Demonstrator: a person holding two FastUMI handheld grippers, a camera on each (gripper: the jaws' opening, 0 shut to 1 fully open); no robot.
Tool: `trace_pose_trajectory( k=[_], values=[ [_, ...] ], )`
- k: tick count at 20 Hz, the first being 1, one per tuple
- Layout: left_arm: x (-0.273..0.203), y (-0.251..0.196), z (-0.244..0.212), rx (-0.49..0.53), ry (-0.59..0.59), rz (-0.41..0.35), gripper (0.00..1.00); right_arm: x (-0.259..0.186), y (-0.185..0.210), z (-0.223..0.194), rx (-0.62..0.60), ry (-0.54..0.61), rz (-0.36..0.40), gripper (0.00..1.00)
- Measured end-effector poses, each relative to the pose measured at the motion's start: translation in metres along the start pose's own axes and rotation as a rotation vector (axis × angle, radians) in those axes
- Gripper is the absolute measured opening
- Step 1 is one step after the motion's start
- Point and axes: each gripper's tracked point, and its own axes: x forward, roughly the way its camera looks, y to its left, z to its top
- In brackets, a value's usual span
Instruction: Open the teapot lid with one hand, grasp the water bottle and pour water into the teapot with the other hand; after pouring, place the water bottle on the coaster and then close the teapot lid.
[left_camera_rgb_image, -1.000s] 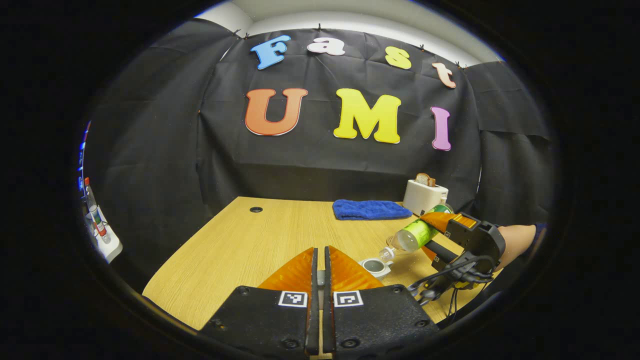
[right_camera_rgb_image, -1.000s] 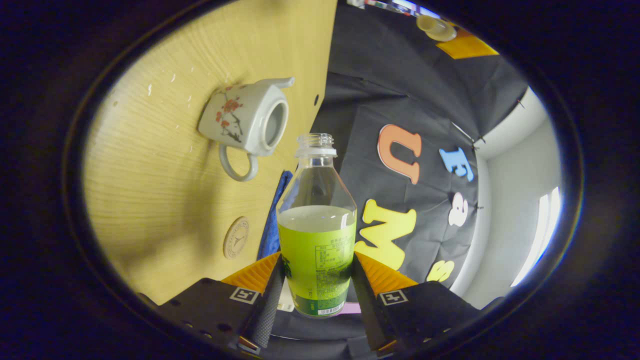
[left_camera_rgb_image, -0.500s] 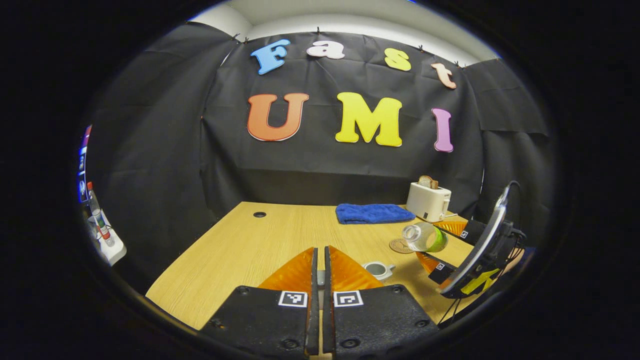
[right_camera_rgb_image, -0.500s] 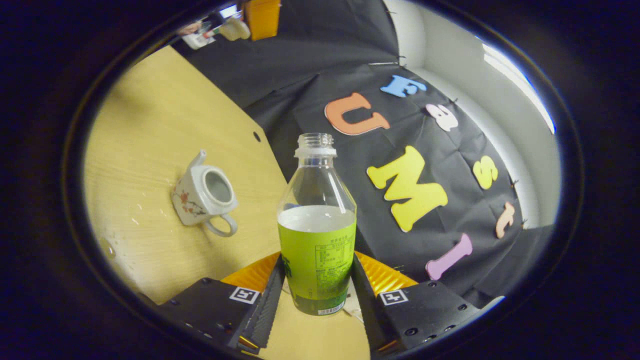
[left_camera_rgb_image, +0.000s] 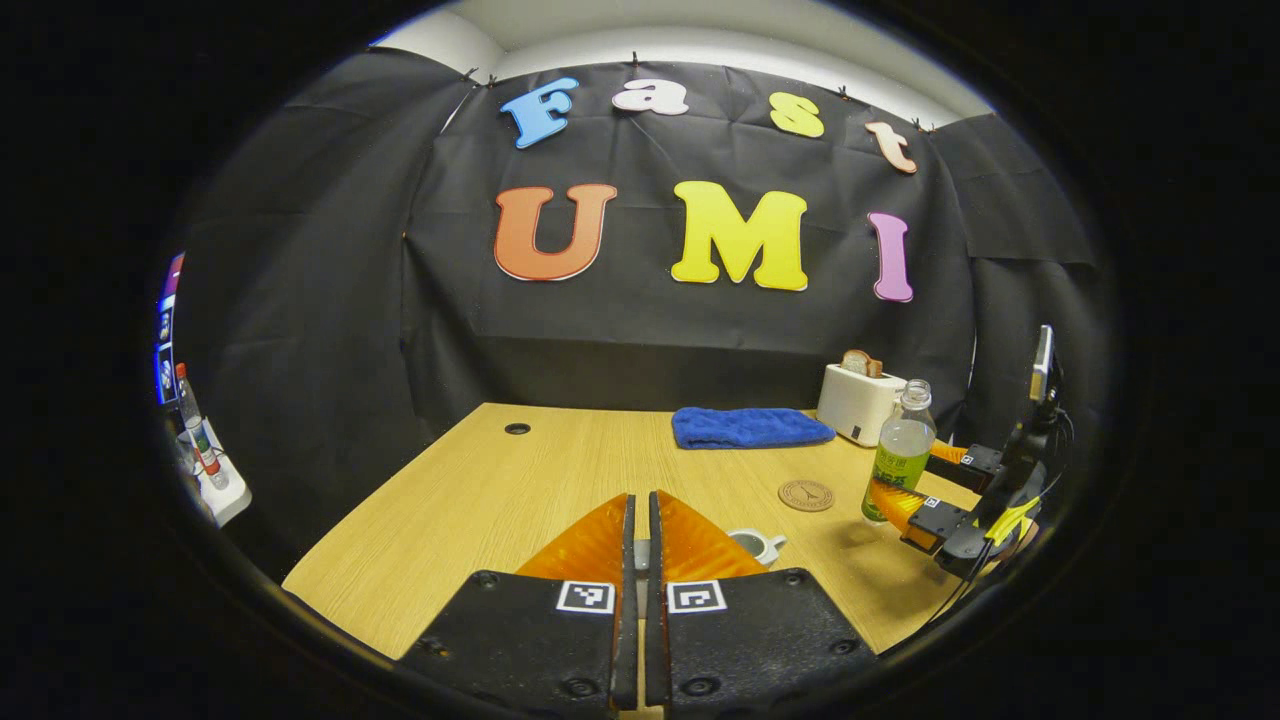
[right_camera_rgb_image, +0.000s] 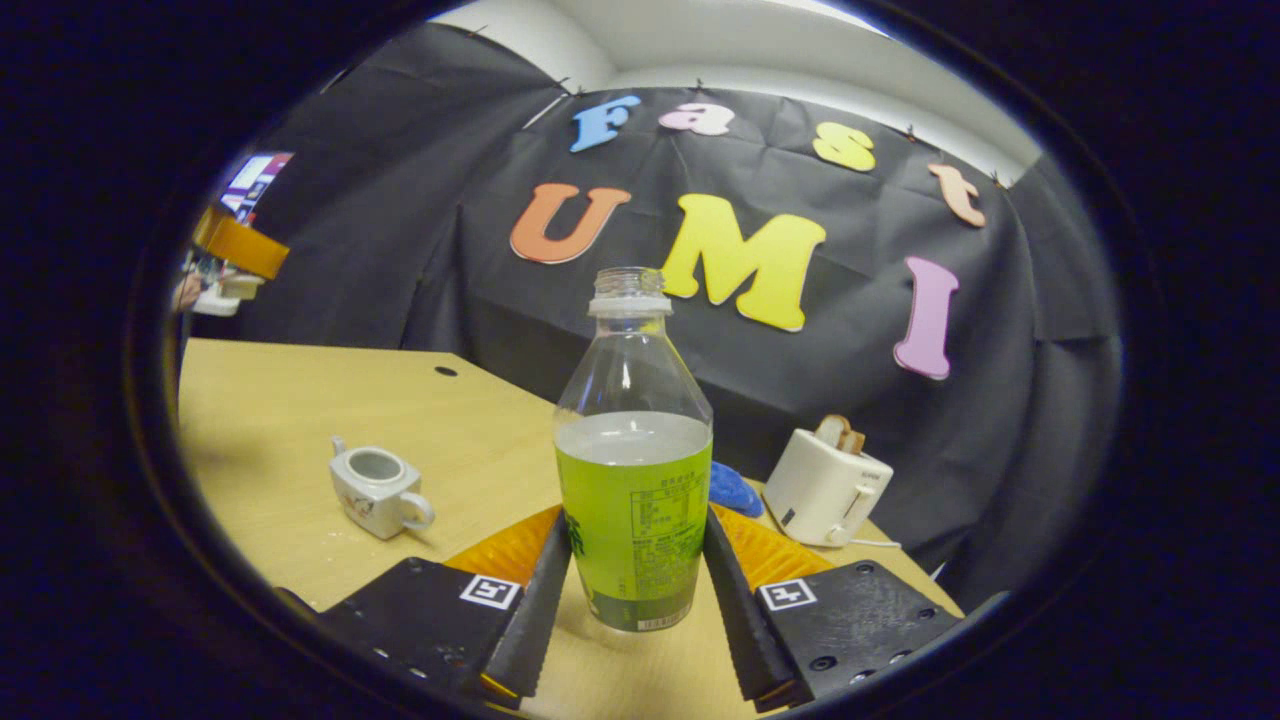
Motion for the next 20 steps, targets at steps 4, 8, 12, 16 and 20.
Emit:
trace_pose_trajectory(
  k=[4,8,12,16,20],
  values=[
    [0.003,-0.012,0.0,0.004,-0.011,-0.003,0.05,0.022,-0.013,0.009,0.159,0.019,0.027,0.72],
    [0.011,-0.018,-0.001,0.02,-0.016,0.008,0.05,0.057,-0.013,0.006,0.26,0.067,0.053,0.72],
    [0.025,-0.014,-0.012,0.07,-0.006,0.059,0.05,0.098,-0.01,0.001,0.309,0.097,0.07,0.72],
    [0.036,-0.018,-0.026,0.061,0.032,0.052,0.05,0.124,-0.004,0.001,0.269,0.098,0.101,0.72],
    [0.044,-0.02,-0.039,0.077,0.062,0.067,0.05,0.14,-0.01,-0.01,0.272,0.121,0.09,0.73]
  ],
)
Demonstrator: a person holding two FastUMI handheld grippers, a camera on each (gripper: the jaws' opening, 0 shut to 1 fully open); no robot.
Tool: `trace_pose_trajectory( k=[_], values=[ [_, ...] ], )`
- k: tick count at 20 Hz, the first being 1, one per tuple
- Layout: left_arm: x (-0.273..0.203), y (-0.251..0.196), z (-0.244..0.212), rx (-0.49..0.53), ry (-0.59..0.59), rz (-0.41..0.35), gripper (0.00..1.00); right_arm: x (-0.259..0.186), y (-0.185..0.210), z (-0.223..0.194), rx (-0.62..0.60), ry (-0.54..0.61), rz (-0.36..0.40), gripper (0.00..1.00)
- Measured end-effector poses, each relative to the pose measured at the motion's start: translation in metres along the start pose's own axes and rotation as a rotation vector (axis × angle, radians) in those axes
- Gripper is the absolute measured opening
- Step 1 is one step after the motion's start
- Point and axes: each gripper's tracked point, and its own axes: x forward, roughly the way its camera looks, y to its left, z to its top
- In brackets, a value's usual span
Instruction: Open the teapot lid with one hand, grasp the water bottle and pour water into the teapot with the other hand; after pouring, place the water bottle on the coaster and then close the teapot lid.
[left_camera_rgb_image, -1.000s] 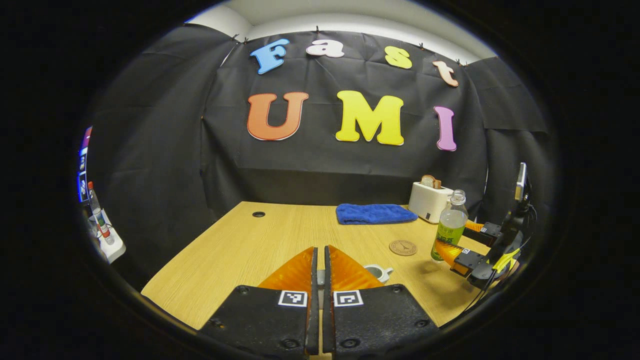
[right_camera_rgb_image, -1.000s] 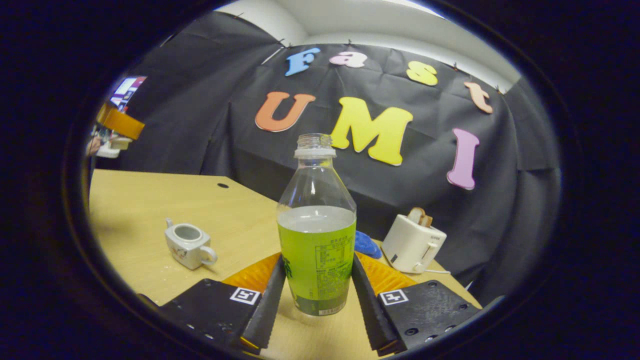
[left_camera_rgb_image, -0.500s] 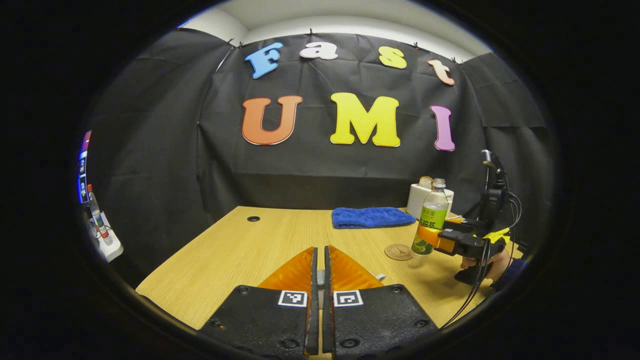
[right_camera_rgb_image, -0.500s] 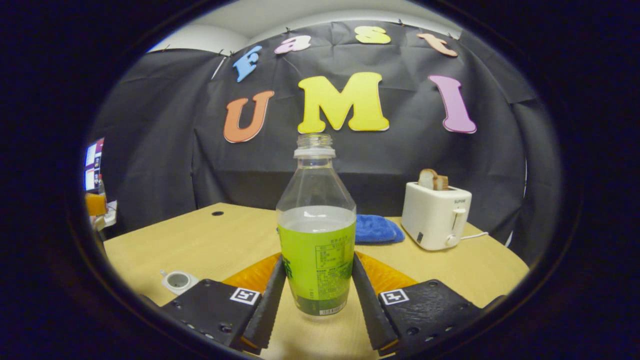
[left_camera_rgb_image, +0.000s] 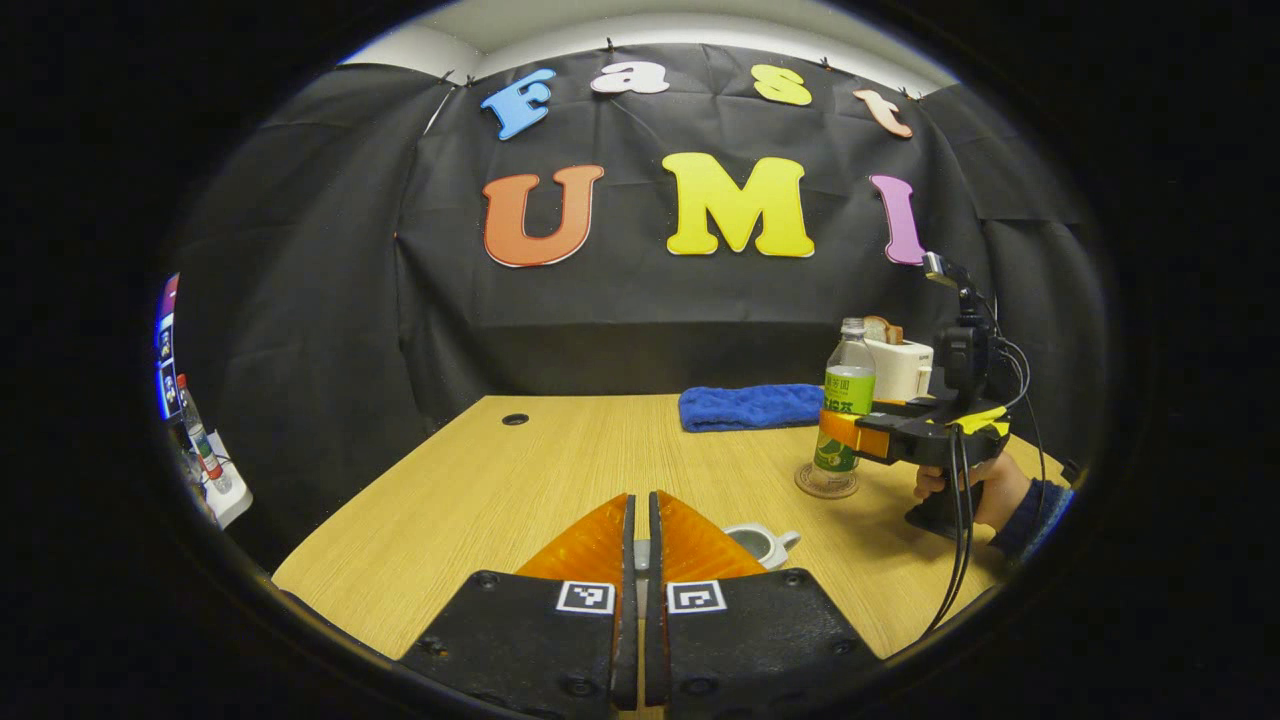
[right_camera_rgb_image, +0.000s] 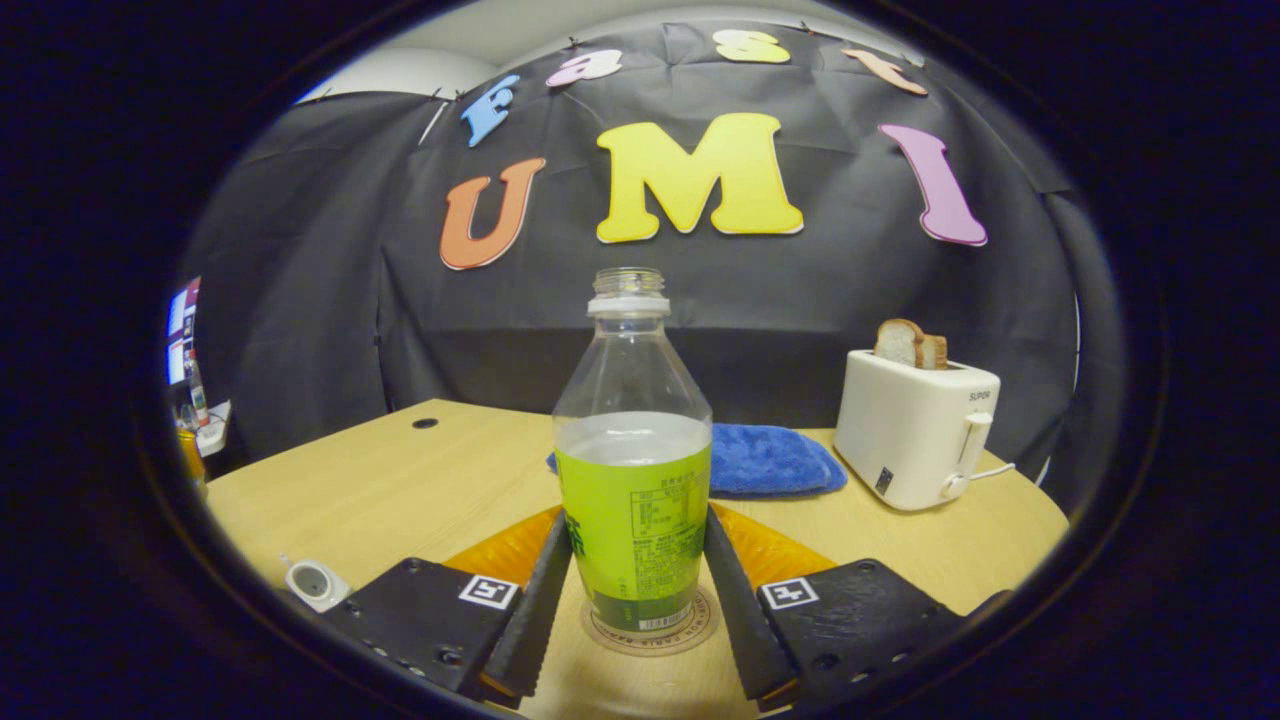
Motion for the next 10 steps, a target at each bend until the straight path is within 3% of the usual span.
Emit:
trace_pose_trajectory(
  k=[4,10],
  values=[
    [0.003,-0.012,-0.002,0.033,0.002,-0.016,0.05,0.007,-0.01,-0.014,0.033,0.028,0.007,0.76],
    [0.006,-0.021,-0.006,0.032,0.015,-0.033,0.05,0.008,0.008,-0.016,0.038,0.041,0.019,0.76]
  ],
)
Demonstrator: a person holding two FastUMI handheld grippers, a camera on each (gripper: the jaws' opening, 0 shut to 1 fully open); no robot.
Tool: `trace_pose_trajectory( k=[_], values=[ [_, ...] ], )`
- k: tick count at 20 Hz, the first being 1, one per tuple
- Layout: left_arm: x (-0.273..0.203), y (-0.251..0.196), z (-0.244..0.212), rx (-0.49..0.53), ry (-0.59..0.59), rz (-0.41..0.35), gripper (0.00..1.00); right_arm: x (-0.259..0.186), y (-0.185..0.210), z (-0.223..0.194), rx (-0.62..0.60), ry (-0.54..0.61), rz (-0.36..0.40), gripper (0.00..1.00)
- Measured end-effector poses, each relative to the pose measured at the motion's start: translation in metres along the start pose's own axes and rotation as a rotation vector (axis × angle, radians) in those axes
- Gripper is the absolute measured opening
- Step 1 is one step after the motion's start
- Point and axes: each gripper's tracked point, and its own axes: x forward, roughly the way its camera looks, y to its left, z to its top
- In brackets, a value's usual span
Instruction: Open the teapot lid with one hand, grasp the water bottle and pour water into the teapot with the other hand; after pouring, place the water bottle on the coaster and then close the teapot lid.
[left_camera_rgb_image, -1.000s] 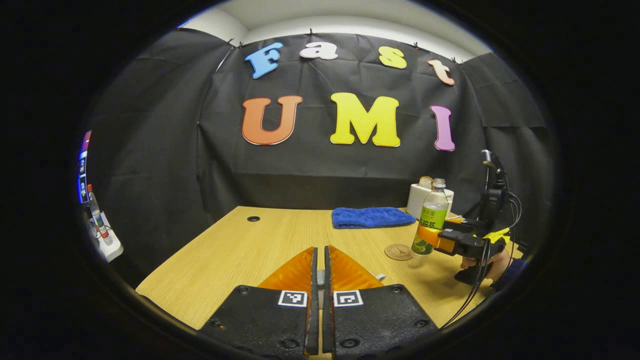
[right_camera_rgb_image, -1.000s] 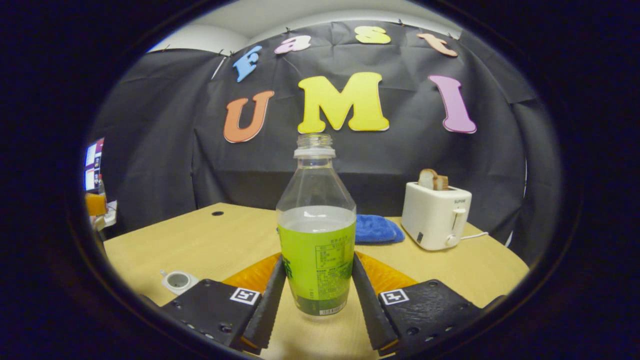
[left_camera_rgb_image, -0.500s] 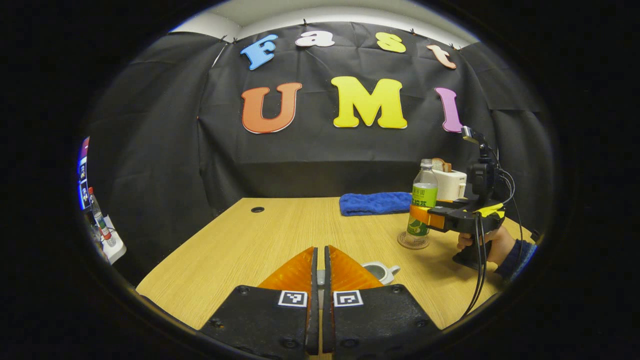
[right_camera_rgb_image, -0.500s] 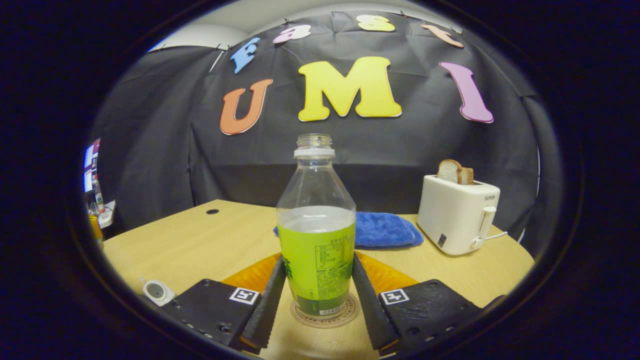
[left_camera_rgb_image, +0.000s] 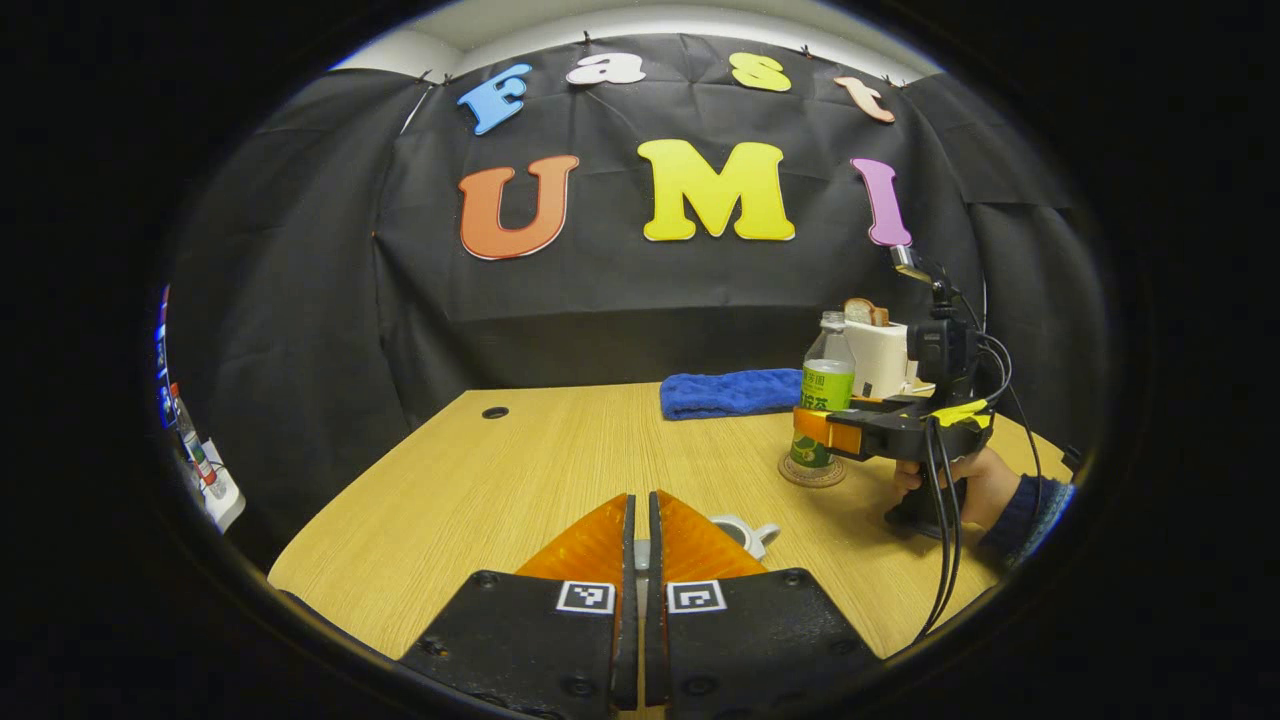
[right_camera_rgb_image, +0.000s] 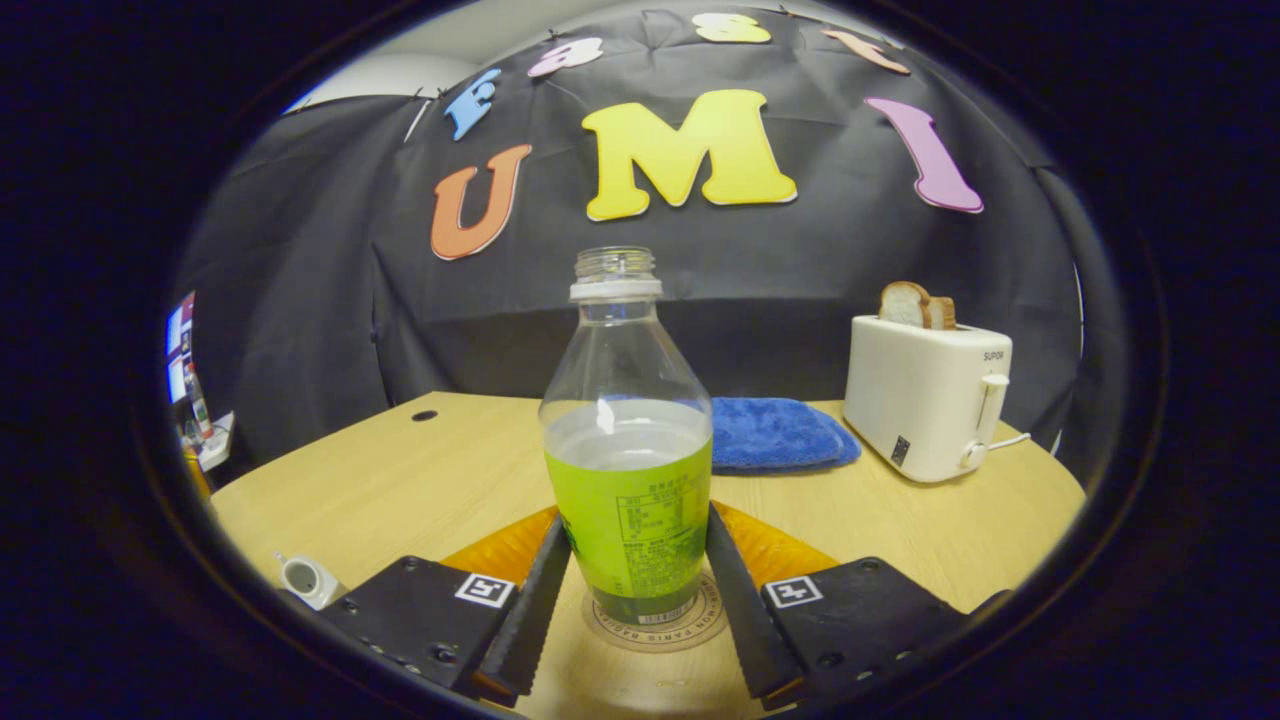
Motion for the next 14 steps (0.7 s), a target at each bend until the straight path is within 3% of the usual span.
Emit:
trace_pose_trajectory(
  k=[3,6,11,14],
  values=[
    [0.0,0.0,0.0,0.004,0.0,0.0,0.05,-0.004,-0.001,-0.002,-0.005,0.01,0.003,0.8],
    [0.002,0.002,-0.001,0.006,0.005,0.006,0.05,-0.017,-0.004,0.001,0.032,0.0,0.006,0.96],
    [0.005,0.004,-0.002,-0.006,0.001,0.015,0.05,-0.065,-0.018,-0.005,0.082,-0.036,-0.057,0.97],
    [0.005,0.0,-0.001,-0.021,-0.003,0.0,0.05,-0.103,-0.034,-0.017,-0.008,-0.044,-0.144,0.97]
  ],
)
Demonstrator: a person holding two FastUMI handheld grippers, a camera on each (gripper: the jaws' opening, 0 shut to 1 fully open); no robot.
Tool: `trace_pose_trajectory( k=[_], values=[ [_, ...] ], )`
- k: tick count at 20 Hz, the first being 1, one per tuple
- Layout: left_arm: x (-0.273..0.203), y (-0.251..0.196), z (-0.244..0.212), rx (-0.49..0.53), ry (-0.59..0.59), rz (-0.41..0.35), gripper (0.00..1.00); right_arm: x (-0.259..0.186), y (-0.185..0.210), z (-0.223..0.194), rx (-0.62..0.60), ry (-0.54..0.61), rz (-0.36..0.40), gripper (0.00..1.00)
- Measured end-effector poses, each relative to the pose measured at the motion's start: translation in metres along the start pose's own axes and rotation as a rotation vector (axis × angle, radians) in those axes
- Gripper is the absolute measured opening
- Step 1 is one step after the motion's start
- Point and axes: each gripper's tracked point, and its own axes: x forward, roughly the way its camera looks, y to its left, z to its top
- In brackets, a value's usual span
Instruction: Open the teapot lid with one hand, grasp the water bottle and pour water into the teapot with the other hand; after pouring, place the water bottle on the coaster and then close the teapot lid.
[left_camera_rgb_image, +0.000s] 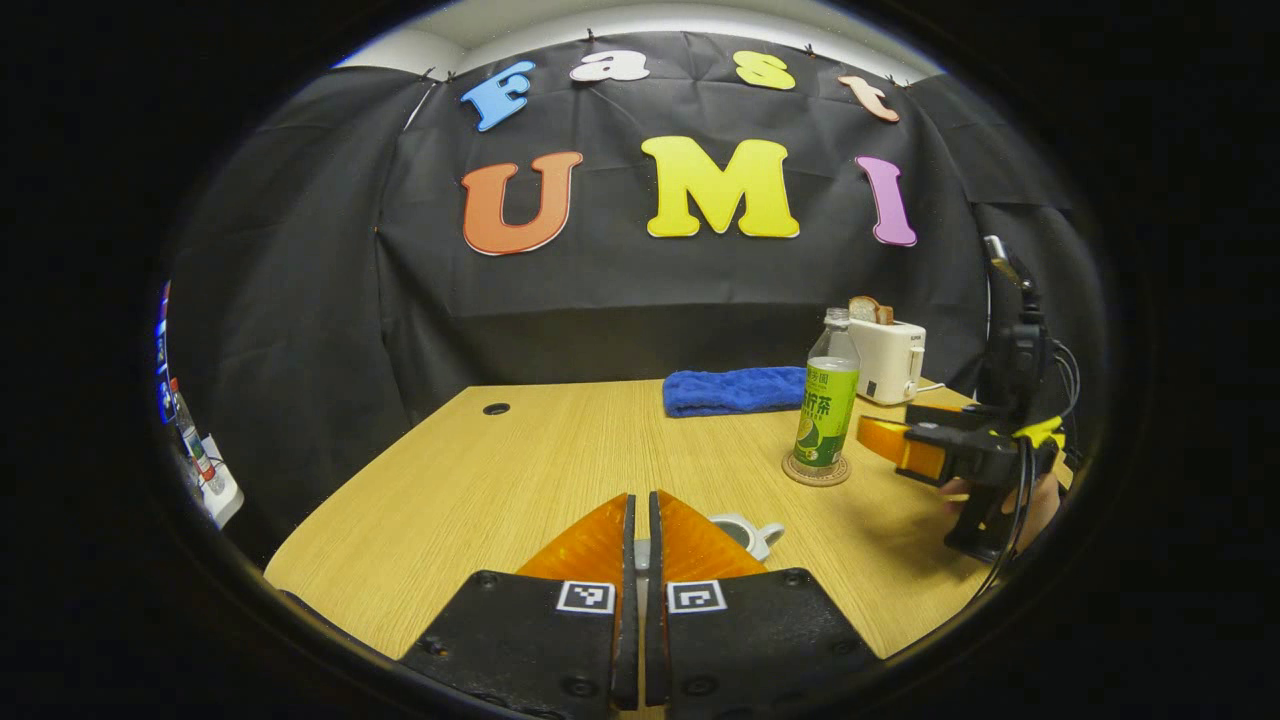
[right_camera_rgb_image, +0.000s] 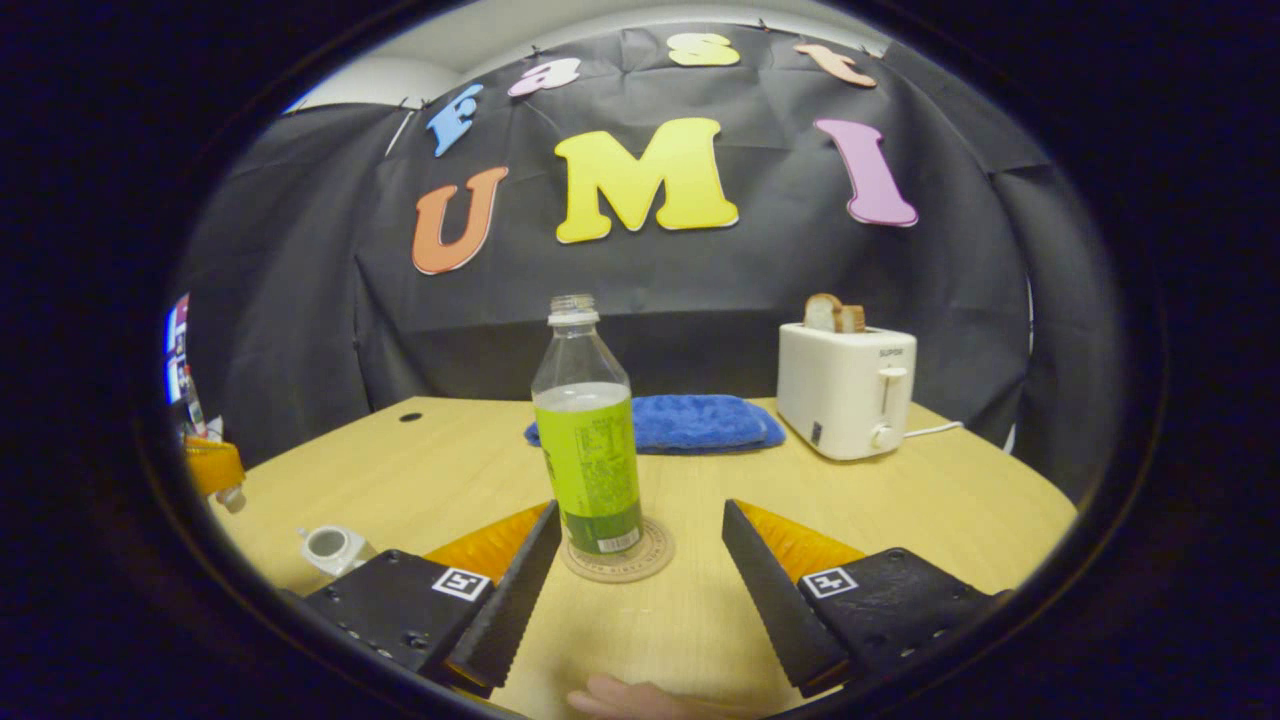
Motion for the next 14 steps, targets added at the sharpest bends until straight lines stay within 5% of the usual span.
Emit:
trace_pose_trajectory(
  k=[3,11,14],
  values=[
    [0.008,-0.01,0.005,-0.021,-0.034,-0.028,0.05,-0.041,-0.025,-0.002,-0.025,-0.053,-0.101,0.97],
    [0.043,-0.034,0.01,-0.04,-0.095,-0.054,0.06,-0.119,-0.031,0.021,-0.024,-0.209,-0.023,0.96],
    [0.054,-0.044,0.007,-0.061,-0.101,-0.092,0.05,-0.127,-0.048,0.028,-0.043,-0.244,-0.055,0.95]
  ],
)
